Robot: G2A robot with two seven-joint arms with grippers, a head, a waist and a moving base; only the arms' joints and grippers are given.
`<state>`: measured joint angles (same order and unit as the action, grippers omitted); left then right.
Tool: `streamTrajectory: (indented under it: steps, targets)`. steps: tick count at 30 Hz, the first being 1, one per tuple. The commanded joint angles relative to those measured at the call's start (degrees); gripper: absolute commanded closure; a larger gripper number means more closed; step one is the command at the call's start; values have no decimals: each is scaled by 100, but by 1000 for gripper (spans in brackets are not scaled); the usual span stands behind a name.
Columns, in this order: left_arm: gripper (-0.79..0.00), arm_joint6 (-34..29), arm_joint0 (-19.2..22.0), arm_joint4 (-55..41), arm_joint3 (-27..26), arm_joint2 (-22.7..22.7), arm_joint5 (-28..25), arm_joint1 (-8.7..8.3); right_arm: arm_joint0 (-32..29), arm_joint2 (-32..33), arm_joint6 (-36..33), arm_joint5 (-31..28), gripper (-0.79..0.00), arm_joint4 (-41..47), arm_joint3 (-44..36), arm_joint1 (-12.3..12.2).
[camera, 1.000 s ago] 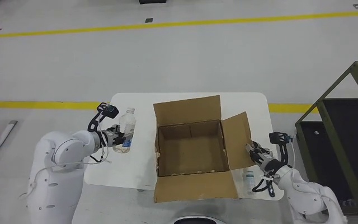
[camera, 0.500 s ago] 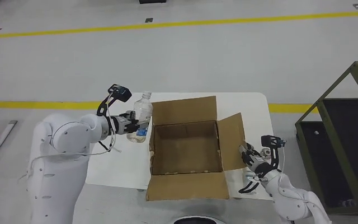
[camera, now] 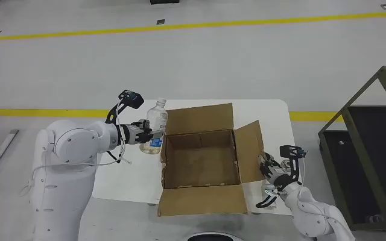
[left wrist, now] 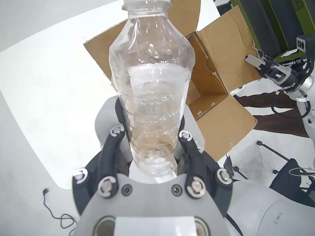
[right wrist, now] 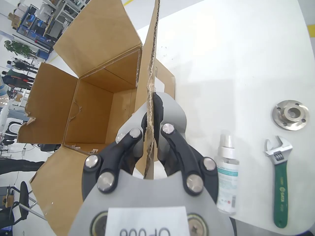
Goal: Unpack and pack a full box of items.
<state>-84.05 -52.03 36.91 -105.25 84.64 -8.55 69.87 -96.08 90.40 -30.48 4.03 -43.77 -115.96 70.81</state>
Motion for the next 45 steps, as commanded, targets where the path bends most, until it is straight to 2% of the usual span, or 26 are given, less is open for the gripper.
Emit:
streamTrajectory:
  steps: [1,6,12,15,21,29,36,45]
  targets:
    - [0,0,0,0,0,0,0,0,0,0,0,0,0,0,0,0]
    - [0,362,-143,-137,-147,-305,114,13,-80,-89,203,122,0,36,50,16]
    - [0,383,212,-1003,-311,-726,463,51,-272,-257,463,467,0,96,-35,50]
    - [0,341,338,-1060,-245,-1045,551,61,-312,-332,519,562,0,79,-26,59]
    - [0,508,342,-713,334,-1716,776,86,-358,-358,620,635,0,96,-83,66]
    - [0,871,340,418,1175,-2468,804,105,-468,-259,643,577,0,132,-145,55]
    - [0,1136,455,991,1761,-2760,1032,133,-556,-192,617,466,0,137,-217,42]
    - [0,1205,583,1044,2343,-3061,1335,222,-623,-151,508,287,0,120,-312,20]
